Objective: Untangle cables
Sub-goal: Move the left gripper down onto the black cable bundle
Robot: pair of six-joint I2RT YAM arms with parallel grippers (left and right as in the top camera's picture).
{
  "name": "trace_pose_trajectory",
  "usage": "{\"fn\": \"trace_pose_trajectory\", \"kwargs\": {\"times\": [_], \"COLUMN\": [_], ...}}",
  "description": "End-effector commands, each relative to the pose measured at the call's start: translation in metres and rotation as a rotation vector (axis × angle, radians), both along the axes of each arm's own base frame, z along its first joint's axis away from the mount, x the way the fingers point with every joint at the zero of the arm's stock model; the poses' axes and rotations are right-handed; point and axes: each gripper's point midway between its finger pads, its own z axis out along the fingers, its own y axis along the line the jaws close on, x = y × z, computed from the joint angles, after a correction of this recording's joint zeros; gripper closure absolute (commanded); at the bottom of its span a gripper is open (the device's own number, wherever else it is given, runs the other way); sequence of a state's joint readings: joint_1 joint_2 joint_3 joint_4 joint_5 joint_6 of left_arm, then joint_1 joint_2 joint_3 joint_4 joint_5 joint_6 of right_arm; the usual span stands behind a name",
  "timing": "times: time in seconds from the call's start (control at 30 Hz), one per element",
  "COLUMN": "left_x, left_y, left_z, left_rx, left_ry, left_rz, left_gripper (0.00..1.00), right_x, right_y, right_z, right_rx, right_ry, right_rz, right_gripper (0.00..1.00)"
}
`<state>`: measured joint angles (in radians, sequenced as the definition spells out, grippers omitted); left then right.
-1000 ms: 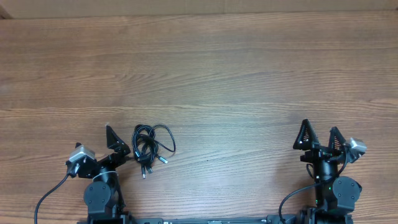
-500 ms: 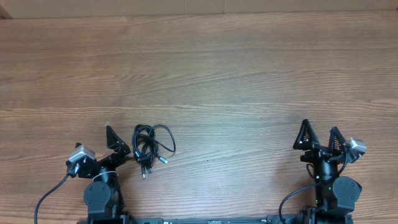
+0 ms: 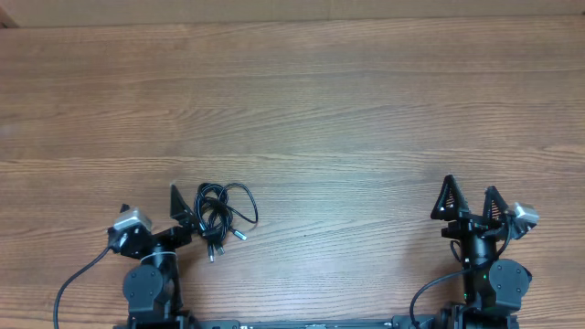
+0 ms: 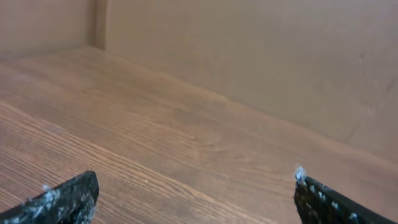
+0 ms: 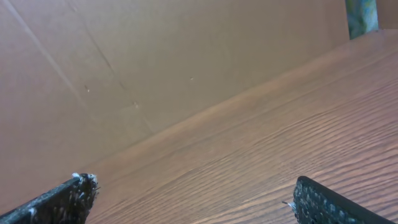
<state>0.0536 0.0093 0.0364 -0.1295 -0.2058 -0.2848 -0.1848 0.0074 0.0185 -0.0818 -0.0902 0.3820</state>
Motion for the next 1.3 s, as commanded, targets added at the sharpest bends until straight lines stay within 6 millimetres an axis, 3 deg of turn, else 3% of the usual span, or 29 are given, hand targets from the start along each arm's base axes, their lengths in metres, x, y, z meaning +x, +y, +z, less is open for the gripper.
{"fn": "trace_pose_trajectory", "kwargs": {"times": [0.0, 0.33, 0.63, 0.77, 0.97, 1.27], "left_x": [-0.007, -0.025, -0.010, -0.002, 0.005, 0.012], "left_y": [-0.006, -0.012, -0.019, -0.029, -0.033, -0.052], "left_z": [0.023, 0.082, 0.101, 0.099, 0.080, 0.035], "left_rx": [0.069, 0.054, 0.037, 0.072, 0.066, 0.104], "left_ry": [0.023, 0.077, 0.344, 0.493, 0.760, 1.107], "left_rz": [-0.042, -0.070, -0.125, -0.211, -0.271, -0.377], "left_gripper": [0.00, 0.00, 0.00, 0.00, 0.00, 0.00], "right_x": [0.000, 0.000, 0.000, 0.000, 0.000, 0.000], "right_y": [0.000, 0.000, 0.000, 0.000, 0.000, 0.000], "right_z": [-0.003, -0.003, -0.003, -0.003, -0.003, -0.003], "right_rx": [0.004, 0.004, 0.004, 0.004, 0.004, 0.004], "right_ry": [0.001, 0.001, 0.001, 0.001, 0.001, 0.001], "right_rz": [0.000, 0.000, 0.000, 0.000, 0.000, 0.000], "right_gripper": [0.00, 0.00, 0.00, 0.00, 0.00, 0.00]}}
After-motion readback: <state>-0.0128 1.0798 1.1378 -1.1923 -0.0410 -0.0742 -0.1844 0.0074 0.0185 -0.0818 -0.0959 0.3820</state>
